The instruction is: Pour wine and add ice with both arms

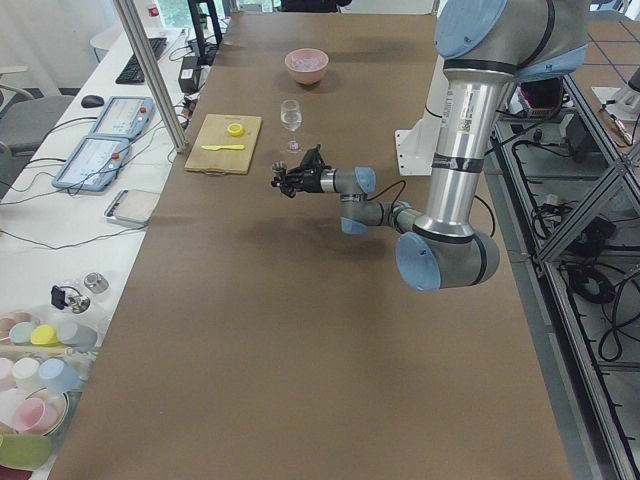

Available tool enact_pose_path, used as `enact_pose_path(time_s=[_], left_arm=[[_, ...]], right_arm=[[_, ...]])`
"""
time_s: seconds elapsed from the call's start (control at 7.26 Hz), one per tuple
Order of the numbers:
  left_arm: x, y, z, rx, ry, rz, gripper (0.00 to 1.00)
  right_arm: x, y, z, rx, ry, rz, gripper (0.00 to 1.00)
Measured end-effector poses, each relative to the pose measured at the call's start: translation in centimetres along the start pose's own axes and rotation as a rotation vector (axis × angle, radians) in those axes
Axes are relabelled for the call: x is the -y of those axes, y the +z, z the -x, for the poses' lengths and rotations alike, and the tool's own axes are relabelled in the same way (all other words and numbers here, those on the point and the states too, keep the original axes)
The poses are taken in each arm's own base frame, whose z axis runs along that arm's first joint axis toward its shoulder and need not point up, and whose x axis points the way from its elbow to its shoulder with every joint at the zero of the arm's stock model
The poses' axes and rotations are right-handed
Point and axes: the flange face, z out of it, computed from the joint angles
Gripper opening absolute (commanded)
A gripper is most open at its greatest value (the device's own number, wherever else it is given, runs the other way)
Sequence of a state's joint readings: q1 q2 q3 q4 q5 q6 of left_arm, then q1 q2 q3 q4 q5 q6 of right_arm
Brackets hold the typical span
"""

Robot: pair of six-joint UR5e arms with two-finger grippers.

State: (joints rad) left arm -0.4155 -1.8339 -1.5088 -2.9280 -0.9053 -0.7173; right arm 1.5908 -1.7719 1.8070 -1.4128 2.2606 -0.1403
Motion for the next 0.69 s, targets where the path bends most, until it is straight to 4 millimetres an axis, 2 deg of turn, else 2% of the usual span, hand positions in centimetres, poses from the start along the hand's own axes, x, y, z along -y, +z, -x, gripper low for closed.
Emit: enact_pose_path(time_s=[0.14,0.41,0.69], left_arm=[[0.4,0.1,-2.4,-0.113,0.004,0.072,0.00],[1.8,-0.6,-5.6,-0.307,0.052,0.177,0.00],[4.2,-0.6,-8.9,-0.421,0.119,0.221,0.00]], right_arm=[[0.0,0.0,0.0,0.001,0.005,0.000,1.00],[0.0,0.0,0.0,0.002,0.014,0.000,1.00],[0.0,-0.1,0.1,0.002,0.026,-0.002,1.00]])
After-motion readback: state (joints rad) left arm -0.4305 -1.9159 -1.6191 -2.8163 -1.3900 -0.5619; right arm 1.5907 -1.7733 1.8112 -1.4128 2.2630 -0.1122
